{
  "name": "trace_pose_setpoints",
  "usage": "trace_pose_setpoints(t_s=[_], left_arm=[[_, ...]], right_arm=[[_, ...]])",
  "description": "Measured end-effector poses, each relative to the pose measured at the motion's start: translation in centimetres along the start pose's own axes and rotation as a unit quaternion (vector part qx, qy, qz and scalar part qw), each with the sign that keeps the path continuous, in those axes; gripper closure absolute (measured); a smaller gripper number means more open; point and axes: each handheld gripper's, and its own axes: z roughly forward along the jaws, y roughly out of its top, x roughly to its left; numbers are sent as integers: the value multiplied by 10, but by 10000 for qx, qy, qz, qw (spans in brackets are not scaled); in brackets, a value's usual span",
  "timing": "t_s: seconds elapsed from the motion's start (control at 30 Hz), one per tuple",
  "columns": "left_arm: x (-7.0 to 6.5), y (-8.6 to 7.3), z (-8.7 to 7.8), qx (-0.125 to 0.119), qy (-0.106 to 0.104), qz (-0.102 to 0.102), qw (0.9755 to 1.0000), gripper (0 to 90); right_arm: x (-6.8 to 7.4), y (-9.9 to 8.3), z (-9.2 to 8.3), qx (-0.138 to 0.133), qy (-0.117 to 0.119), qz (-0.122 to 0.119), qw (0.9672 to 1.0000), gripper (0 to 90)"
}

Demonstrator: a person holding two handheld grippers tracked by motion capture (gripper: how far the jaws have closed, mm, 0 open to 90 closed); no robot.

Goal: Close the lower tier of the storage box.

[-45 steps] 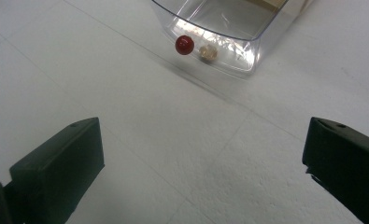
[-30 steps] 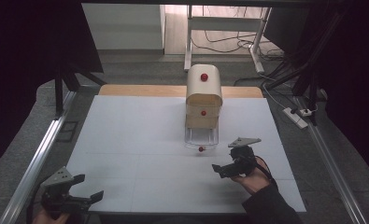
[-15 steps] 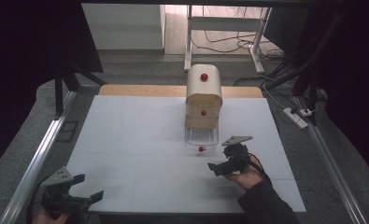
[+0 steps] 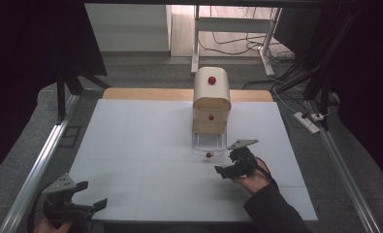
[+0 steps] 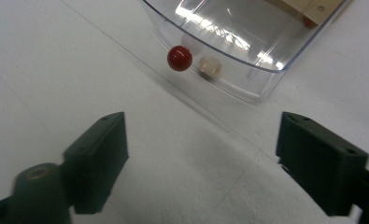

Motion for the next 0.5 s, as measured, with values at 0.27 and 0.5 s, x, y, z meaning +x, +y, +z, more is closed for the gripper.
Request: trace_pose_setpoints(t_s=[0.27,0.5], left_arm=[[0,0,0,6,3,14,10000,10],[0,0,0,7,1,21,10000,10]], right_arm=[[0,4,4,72,135,-122,9998,407],[-5,8,6,64,298,-155,9994,584]])
